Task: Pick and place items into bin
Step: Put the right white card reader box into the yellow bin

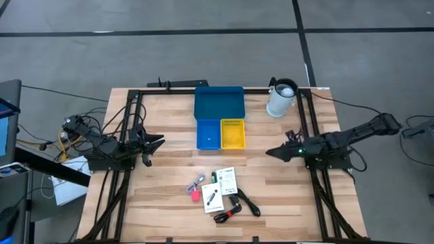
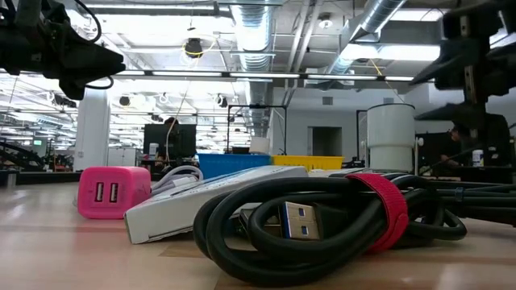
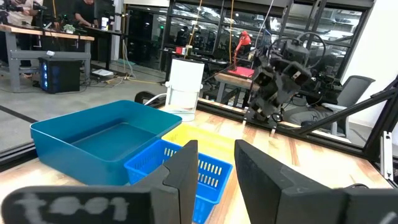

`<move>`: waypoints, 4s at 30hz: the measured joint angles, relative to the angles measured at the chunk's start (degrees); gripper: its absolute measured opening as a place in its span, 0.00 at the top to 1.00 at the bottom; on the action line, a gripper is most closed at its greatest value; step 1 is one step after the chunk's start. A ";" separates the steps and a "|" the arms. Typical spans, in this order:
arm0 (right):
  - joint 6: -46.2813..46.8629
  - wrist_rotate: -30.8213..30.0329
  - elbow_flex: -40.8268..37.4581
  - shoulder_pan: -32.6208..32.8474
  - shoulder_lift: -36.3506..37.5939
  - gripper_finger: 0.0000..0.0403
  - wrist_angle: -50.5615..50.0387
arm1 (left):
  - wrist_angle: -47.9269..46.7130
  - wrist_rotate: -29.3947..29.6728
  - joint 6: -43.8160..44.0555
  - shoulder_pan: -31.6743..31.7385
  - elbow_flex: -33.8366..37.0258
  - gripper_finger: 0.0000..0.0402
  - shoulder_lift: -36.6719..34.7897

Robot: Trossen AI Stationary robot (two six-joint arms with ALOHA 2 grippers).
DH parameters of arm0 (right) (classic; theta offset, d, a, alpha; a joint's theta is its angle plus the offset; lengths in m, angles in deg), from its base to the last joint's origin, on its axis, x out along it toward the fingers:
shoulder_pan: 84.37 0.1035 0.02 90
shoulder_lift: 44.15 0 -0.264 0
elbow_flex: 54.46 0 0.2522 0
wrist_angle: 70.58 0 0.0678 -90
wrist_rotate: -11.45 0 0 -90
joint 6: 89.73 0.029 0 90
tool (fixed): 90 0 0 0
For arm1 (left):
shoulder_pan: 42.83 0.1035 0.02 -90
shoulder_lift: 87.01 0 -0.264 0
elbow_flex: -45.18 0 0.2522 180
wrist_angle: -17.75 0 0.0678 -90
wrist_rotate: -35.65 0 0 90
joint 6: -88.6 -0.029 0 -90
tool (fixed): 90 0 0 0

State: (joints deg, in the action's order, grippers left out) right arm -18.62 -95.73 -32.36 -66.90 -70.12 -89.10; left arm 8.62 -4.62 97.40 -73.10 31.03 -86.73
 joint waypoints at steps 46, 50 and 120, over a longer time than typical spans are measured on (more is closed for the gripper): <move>12.53 21.57 10.13 -6.38 -64.50 0.41 44.57 | 0.02 -0.02 0.00 -0.01 0.01 0.76 0.01; 12.46 21.90 12.53 -6.38 -67.00 0.41 44.54 | 0.02 -0.01 0.00 -0.01 0.00 0.76 0.00; 11.32 25.46 20.76 -8.61 -72.76 0.41 40.74 | 0.00 -0.02 0.00 -0.01 -0.02 0.76 0.01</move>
State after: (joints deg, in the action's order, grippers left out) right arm -7.30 -70.27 -11.60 -75.51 -142.89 -48.35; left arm 8.62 -4.64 97.40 -73.10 31.01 -86.72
